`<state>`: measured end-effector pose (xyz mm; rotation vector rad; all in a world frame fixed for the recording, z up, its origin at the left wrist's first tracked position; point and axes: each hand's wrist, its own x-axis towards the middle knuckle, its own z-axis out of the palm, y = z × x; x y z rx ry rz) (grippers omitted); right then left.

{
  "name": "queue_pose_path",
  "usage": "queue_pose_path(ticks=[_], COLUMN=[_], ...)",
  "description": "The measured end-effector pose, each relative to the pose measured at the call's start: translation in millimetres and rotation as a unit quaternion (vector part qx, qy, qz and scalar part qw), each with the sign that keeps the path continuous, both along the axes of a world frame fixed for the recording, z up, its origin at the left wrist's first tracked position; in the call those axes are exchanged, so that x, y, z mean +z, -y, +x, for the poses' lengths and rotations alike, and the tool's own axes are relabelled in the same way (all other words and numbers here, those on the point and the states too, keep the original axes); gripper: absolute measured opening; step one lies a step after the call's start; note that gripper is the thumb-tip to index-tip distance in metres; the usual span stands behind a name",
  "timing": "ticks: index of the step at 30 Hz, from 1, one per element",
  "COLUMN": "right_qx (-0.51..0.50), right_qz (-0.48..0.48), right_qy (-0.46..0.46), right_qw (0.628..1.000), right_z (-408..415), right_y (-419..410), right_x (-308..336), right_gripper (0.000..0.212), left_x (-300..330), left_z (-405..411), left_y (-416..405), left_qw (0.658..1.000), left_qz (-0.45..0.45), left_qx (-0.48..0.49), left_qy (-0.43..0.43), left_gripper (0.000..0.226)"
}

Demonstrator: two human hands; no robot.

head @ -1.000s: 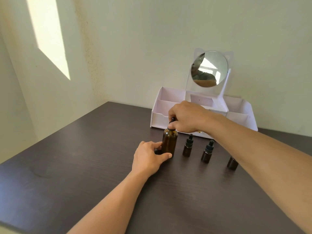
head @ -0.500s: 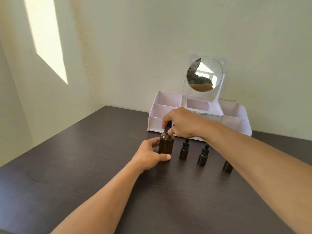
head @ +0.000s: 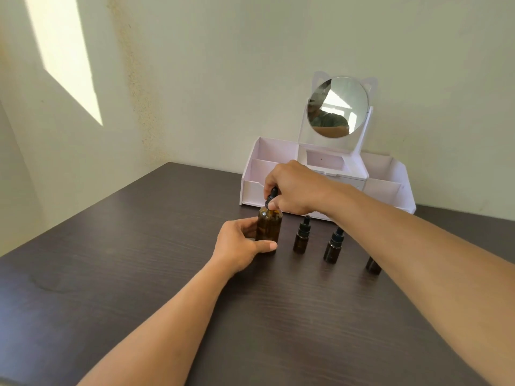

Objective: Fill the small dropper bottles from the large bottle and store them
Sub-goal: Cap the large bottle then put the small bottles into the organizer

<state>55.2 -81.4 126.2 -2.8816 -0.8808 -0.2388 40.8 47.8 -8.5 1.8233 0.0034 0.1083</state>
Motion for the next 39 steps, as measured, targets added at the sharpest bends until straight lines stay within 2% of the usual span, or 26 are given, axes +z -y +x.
queue_pose_path(ticks=[4, 11, 13, 16, 17, 21, 24, 27, 33, 36, 39], right_qx=[-0.005, -0.010, -0.012, -0.035, -0.043, -0.059, -0.069, -0.079, -0.051, -0.068, -0.097], right_qz=[0.000, -0.007, 0.018, 0.110, 0.137, 0.207, 0.178, 0.129, 0.068, 0.058, 0.072], right_qy=[0.005, 0.008, -0.004, -0.030, -0.024, -0.007, -0.036, -0.068, -0.112, -0.115, -0.106], right_qw=[1.000, 1.000, 1.000, 0.993, 0.989, 0.976, 0.981, 0.986, 0.990, 0.989, 0.987], right_z=[1, 0, -2, -10, -14, -39, -64, -84, -101, -106, -111], right_y=[-3, -4, 1, 13, 18, 44, 71, 99, 135, 147, 155], right_x=[0, 0, -2, -16, -24, -66, -97, -121, -135, -138, -139], right_gripper=[0.018, 0.021, 0.032, 0.065, 0.067, 0.037, 0.031, 0.042, 0.055, 0.058, 0.075], left_x=[-4, -3, -3, -2, -3, -2, -1, -1, -1, -2, -2], left_z=[0, -3, -5, -8, -9, -12, -13, -12, -12, -13, -13], left_y=[0, 2, 2, 3, 4, 5, 6, 8, 9, 9, 9], left_qw=[0.999, 0.999, 0.998, 0.998, 0.997, 0.996, 0.994, 0.990, 0.984, 0.982, 0.982], left_qz=[0.006, 0.020, 0.026, 0.040, 0.043, 0.061, 0.090, 0.129, 0.173, 0.180, 0.177], left_qx=[0.033, 0.044, 0.039, 0.036, 0.034, 0.029, 0.026, 0.035, 0.041, 0.048, 0.060], left_qy=[0.008, 0.023, 0.031, 0.045, 0.052, 0.065, 0.059, 0.049, 0.032, 0.028, 0.030], left_gripper=[0.076, 0.076, 0.074, 0.068, 0.064, 0.054, 0.058, 0.064, 0.063, 0.063, 0.060])
